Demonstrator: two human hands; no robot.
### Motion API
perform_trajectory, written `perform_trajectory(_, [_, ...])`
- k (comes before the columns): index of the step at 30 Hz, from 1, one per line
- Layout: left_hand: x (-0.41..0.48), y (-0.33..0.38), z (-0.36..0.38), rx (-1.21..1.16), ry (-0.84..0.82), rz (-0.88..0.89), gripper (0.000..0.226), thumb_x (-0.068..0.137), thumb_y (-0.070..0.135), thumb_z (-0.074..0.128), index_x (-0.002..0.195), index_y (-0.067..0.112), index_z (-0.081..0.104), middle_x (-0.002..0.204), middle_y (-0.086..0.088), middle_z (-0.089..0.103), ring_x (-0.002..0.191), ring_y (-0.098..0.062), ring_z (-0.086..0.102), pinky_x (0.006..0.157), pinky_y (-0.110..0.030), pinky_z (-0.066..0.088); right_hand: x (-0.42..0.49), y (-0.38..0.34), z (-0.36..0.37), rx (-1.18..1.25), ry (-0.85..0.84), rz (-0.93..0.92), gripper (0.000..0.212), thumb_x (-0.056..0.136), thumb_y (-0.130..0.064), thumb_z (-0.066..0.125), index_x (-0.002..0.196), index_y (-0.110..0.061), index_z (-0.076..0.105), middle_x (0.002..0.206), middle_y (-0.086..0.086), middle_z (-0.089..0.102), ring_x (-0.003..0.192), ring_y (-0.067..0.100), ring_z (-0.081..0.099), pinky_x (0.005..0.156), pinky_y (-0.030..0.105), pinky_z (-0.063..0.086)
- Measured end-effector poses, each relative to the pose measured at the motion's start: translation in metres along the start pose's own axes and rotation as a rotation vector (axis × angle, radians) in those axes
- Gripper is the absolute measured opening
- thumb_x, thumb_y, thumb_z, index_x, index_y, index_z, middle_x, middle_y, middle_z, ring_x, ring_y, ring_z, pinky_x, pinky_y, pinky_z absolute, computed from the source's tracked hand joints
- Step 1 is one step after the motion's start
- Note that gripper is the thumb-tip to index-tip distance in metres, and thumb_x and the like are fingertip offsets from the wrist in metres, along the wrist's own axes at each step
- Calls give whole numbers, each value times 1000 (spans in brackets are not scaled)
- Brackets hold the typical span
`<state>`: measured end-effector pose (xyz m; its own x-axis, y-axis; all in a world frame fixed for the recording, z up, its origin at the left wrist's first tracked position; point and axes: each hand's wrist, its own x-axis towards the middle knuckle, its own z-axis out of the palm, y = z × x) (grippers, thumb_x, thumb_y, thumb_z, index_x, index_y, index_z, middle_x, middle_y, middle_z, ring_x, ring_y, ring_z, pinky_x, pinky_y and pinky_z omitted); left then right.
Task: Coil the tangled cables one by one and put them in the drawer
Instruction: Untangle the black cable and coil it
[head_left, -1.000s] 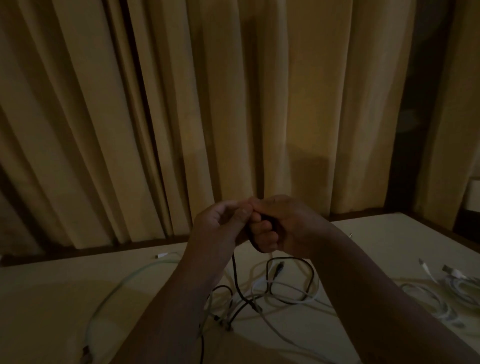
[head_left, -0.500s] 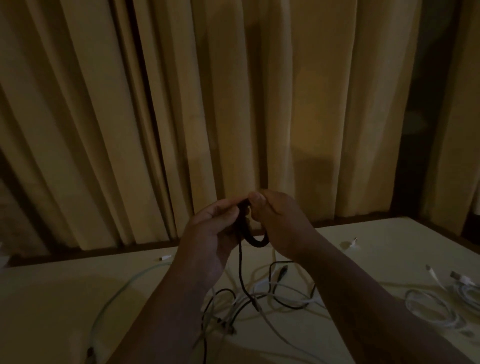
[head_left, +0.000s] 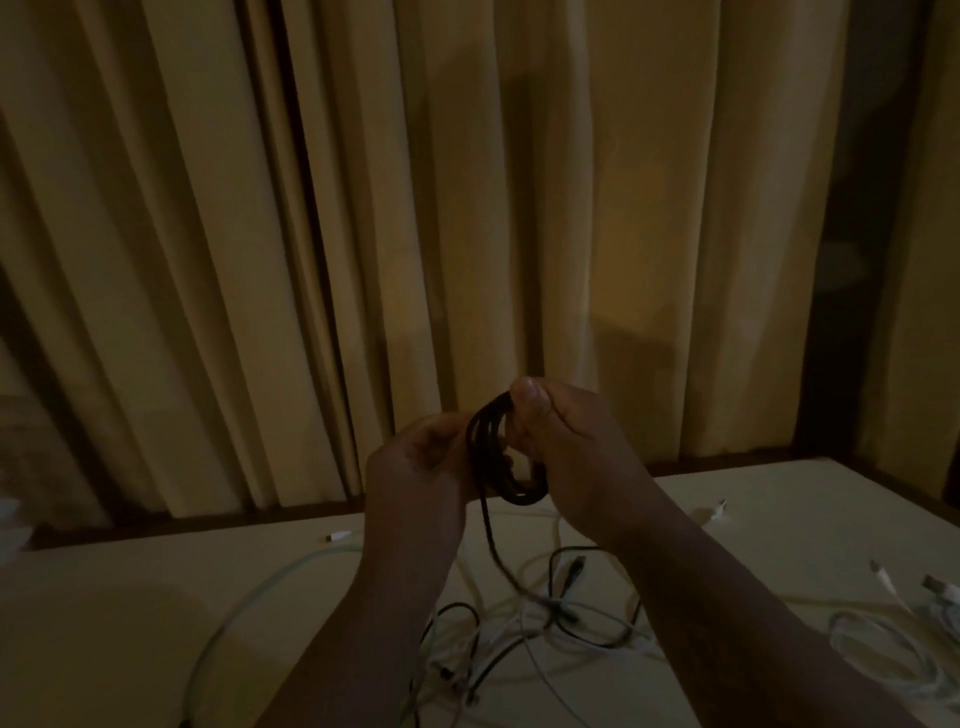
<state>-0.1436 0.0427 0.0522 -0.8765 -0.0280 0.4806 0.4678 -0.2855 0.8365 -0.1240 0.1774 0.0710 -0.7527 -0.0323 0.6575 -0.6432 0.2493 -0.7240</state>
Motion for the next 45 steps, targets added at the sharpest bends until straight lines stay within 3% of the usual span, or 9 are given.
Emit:
perform_trajectory(3, [1, 0, -4, -26, 58, -1, 19, 93, 33, 64, 88, 19, 75, 88, -12, 75, 85, -32, 73, 73, -46, 60, 1, 8, 4, -43, 62, -13, 44, 108, -36, 34, 72, -18, 51, 60, -14, 45, 56, 1, 41, 56, 21, 36])
perform_trajectory(6, [-1, 1, -10, 65, -34, 78, 12, 83, 27, 75, 89, 17, 75, 88, -12, 75, 87, -34, 72, 79, -52, 60, 4, 14, 2, -47, 99, 7, 47, 102, -44, 35, 71, -13, 48, 62, -6, 42, 57, 12, 38, 56, 34, 34])
perform_trajectory(13, [9, -5, -16, 460, -67, 291, 31, 83, 6, 75, 82, 36, 77, 85, 8, 75, 82, -9, 71, 73, -23, 56, 2, 7, -2, 96, 102, 104, 43, 109, -33, 34, 73, -12, 47, 65, 6, 36, 59, 20, 32, 55, 34, 31])
perform_trajectory(16, [9, -2, -15, 302, -47, 144, 38, 84, 2, 71, 76, 38, 79, 81, 4, 78, 77, -15, 75, 70, -26, 60, 1, 8, 3, 109, 50, 128, 44, 109, -31, 34, 73, -10, 49, 62, -2, 42, 58, 10, 40, 57, 23, 39])
perform_trajectory(20, [-1, 4, -3, 9, -17, -201, 18, 87, -3, 65, 84, 8, 78, 85, -14, 78, 78, -28, 75, 67, -33, 63, 2, 16, 6, -33, 24, 120, 53, 107, -41, 34, 88, 2, 60, 73, 16, 55, 67, 16, 51, 63, 33, 45])
perform_trajectory(24, [-6, 1, 4, -125, -6, -377, 22, 96, 15, 59, 87, 9, 78, 92, -18, 77, 84, -30, 75, 77, -40, 60, 1, 18, 6, -215, 81, 87, 44, 98, -52, 29, 80, -22, 56, 71, -2, 57, 61, 3, 54, 57, 21, 45])
perform_trajectory(32, [-10, -6, 6, -263, -48, -440, 18, 76, 31, 72, 84, 15, 76, 88, -13, 73, 82, -24, 71, 78, -40, 53, -3, 25, 13, -343, 119, 71, 40, 96, -55, 24, 88, -30, 53, 76, -5, 61, 70, 8, 62, 56, 24, 53])
perform_trajectory(38, [-11, -7, 8, -411, -173, -445, 49, 64, 18, 87, 108, 7, 69, 77, -8, 66, 72, -22, 64, 68, -37, 51, 1, 26, 2, -378, 124, 96, 40, 104, -48, 29, 92, -22, 58, 72, -3, 60, 61, 6, 59, 52, 23, 49])
perform_trajectory(45, [-11, 0, 10, -149, -73, -332, 37, 76, 2, 75, 110, 10, 65, 97, -6, 75, 83, -23, 75, 72, -35, 59, 4, 23, 0, -398, 112, 111, 34, 108, -37, 34, 86, -24, 57, 70, -2, 60, 58, 5, 56, 55, 24, 48])
